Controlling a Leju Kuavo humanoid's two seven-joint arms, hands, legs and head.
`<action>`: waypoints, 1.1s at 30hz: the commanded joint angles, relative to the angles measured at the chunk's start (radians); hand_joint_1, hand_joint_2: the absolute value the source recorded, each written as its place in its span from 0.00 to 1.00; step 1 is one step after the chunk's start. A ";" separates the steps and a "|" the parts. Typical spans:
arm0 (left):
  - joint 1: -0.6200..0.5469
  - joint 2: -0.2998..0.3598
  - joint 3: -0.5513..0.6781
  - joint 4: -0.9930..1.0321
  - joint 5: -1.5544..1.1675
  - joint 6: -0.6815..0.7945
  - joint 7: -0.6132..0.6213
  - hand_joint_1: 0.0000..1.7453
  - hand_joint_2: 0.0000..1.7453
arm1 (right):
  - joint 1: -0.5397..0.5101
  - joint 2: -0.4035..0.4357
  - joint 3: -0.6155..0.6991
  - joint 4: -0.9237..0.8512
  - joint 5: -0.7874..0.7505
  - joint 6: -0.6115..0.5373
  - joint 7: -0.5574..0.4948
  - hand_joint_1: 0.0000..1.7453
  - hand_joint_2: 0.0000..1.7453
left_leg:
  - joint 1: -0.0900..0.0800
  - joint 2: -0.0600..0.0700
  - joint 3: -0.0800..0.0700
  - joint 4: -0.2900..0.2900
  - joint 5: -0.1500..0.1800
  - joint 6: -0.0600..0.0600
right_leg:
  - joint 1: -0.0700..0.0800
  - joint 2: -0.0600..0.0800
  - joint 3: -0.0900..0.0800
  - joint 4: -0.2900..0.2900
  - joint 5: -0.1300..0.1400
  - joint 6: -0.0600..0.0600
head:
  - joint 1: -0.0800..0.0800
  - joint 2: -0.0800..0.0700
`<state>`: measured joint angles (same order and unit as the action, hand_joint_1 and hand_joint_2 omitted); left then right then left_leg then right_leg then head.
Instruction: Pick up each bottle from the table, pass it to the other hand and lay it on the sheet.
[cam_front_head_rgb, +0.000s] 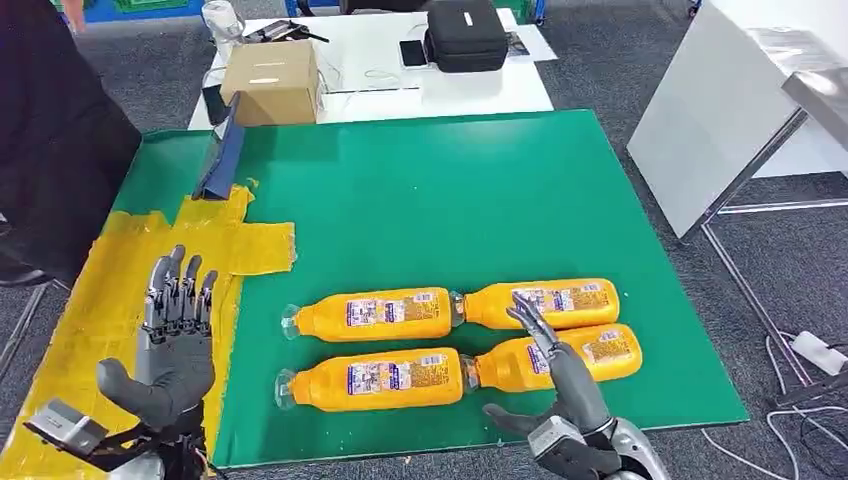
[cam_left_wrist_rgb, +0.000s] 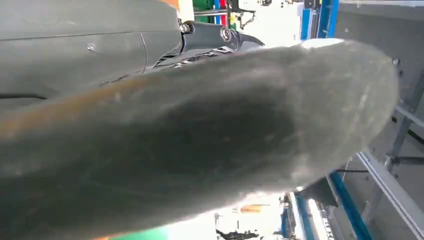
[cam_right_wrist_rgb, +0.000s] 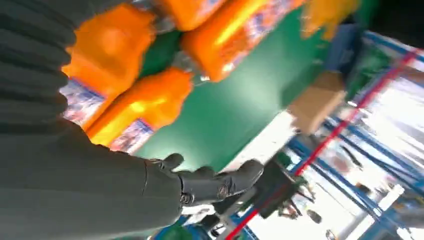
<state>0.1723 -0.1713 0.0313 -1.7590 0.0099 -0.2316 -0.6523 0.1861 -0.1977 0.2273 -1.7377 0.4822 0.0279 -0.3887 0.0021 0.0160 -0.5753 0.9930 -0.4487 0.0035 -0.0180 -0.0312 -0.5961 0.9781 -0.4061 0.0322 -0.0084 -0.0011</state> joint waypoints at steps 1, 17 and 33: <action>-0.014 0.013 0.036 0.058 0.020 -0.020 0.012 0.00 0.00 | 0.118 -0.276 -0.215 -0.153 -0.022 0.101 0.047 0.00 1.00 | -0.001 -0.006 0.000 0.001 -0.001 0.001 | -0.001 -0.002 0.002 0.000 -0.002 0.000 | 0.000 0.000; -0.040 0.039 0.026 0.087 0.058 -0.054 0.026 0.00 0.00 | 0.244 -0.551 -0.520 -0.249 -0.112 0.373 0.174 0.00 1.00 | -0.006 0.000 0.001 0.000 -0.003 0.006 | -0.006 0.003 0.002 -0.001 0.000 0.003 | 0.000 0.000; -0.092 0.048 0.006 0.145 0.072 -0.086 0.033 0.00 0.00 | -0.113 -0.598 -0.133 0.094 -0.055 0.346 0.210 0.00 1.00 | -0.003 0.004 0.005 -0.002 -0.001 0.009 | -0.003 0.007 0.006 -0.006 0.003 0.004 | -0.001 0.000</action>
<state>0.1334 -0.1492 0.0515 -1.7101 0.0740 -0.3059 -0.6287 0.3313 -0.8118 -0.1731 -1.9161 0.4162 0.3632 -0.1854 -0.0050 0.0165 -0.5758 0.9933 -0.4497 0.0141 -0.0246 -0.0317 -0.5956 0.9780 -0.4058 0.0392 -0.0092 -0.0011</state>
